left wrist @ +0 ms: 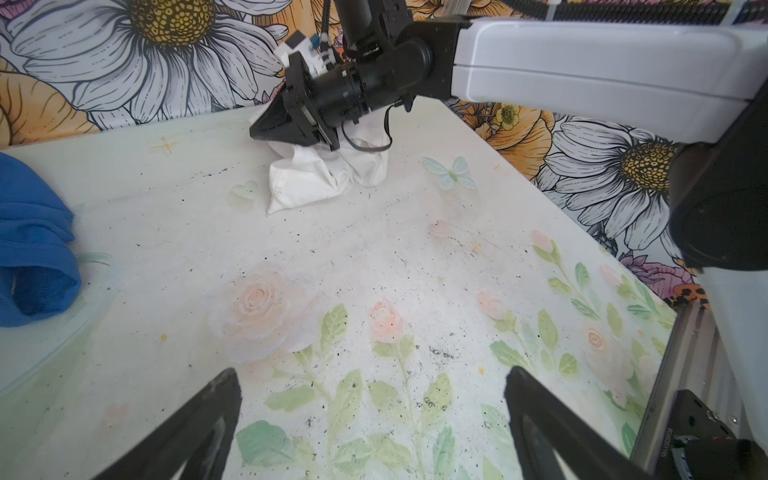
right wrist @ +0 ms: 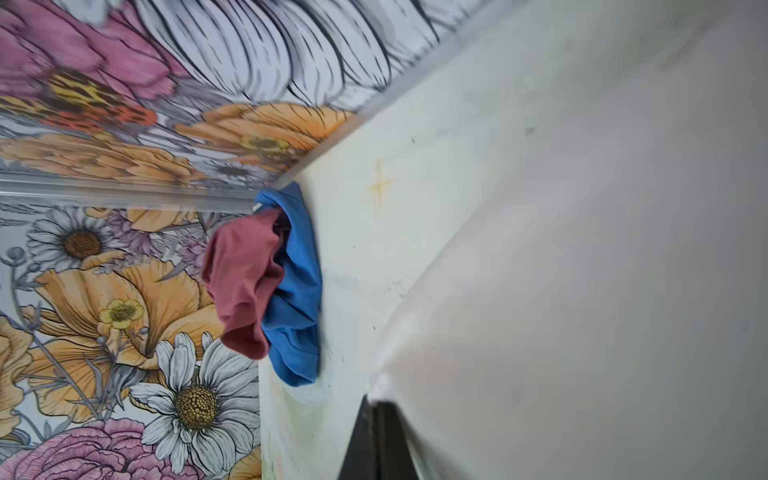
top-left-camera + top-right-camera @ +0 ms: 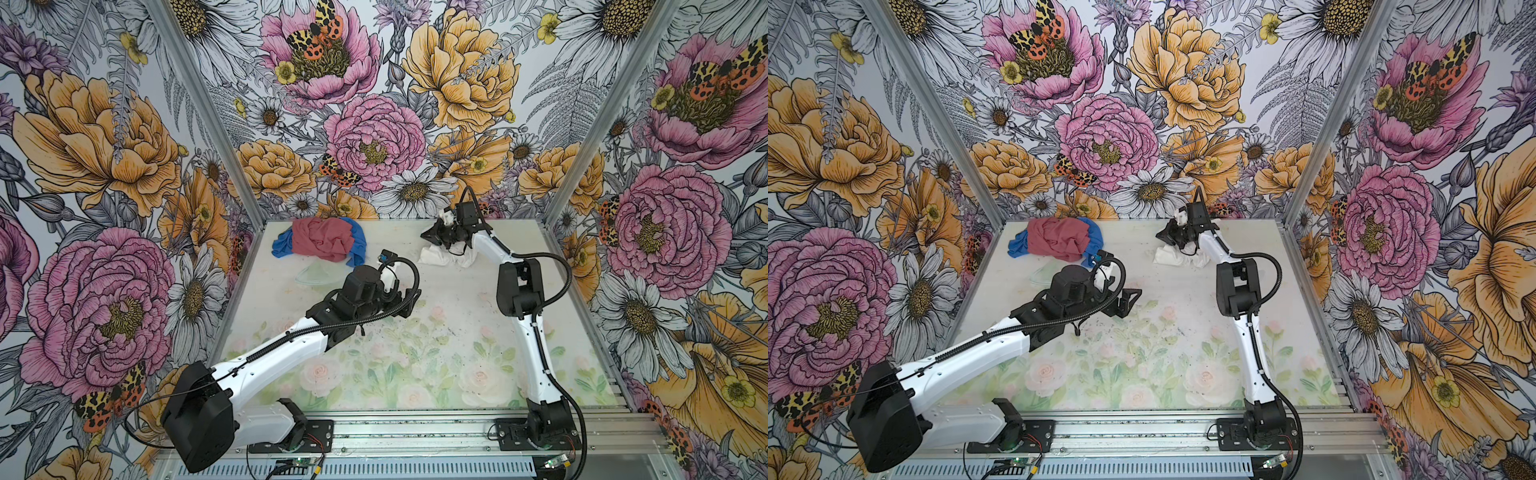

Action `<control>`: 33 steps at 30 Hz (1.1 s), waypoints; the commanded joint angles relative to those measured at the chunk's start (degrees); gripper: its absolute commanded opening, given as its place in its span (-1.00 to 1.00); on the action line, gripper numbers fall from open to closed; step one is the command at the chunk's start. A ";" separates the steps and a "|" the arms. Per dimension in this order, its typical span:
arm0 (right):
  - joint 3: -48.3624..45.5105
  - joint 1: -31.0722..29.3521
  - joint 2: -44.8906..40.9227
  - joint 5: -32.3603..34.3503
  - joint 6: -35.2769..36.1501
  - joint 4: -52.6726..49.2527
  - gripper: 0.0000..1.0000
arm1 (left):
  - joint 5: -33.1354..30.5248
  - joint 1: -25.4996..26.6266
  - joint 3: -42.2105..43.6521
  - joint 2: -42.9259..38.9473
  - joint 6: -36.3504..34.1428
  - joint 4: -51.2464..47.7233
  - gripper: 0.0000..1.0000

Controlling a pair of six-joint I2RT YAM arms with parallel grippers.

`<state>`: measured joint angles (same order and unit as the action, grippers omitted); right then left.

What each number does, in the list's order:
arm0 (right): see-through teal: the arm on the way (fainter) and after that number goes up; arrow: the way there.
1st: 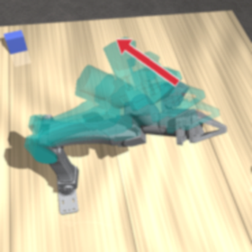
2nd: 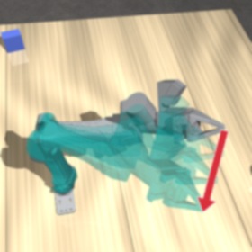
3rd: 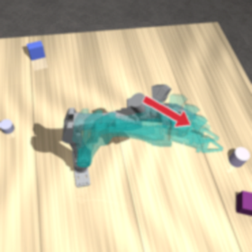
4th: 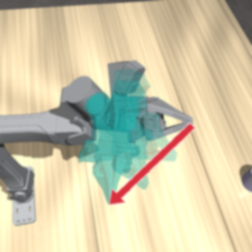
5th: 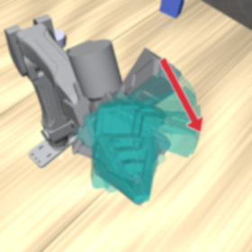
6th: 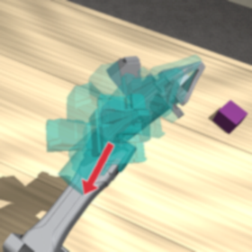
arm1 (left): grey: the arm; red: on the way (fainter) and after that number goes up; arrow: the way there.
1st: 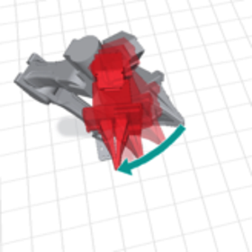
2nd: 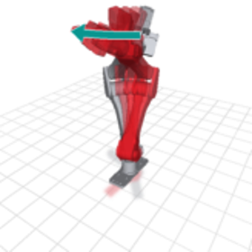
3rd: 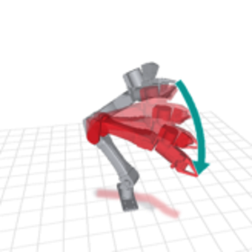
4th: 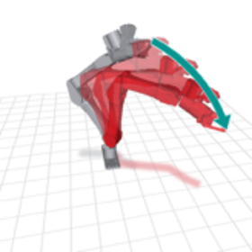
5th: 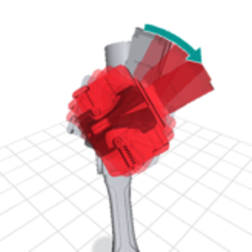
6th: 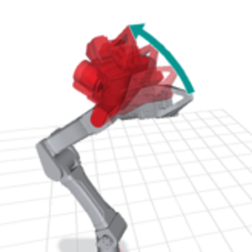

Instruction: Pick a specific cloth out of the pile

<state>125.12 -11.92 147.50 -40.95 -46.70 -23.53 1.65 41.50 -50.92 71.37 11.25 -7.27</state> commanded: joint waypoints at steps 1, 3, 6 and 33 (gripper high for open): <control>-8.05 -0.82 -9.91 5.11 4.17 0.23 -1.00 | -0.92 -1.21 0.73 -0.34 0.70 0.12 0.98; -13.88 -0.74 -13.90 7.33 6.75 0.18 -1.00 | -0.45 -1.42 0.49 0.47 0.82 0.81 0.98; -21.09 -0.16 -18.97 10.90 9.46 0.33 -1.00 | 0.87 -1.41 -0.21 2.43 1.30 2.14 0.98; -4.95 5.64 -13.50 31.85 51.70 -4.65 0.99 | -0.09 1.38 -3.34 3.47 0.72 -0.64 0.98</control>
<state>114.85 -9.96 130.19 -4.32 5.61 -25.23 2.13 42.54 -52.73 76.82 12.05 -7.05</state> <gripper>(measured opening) 0.995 0.990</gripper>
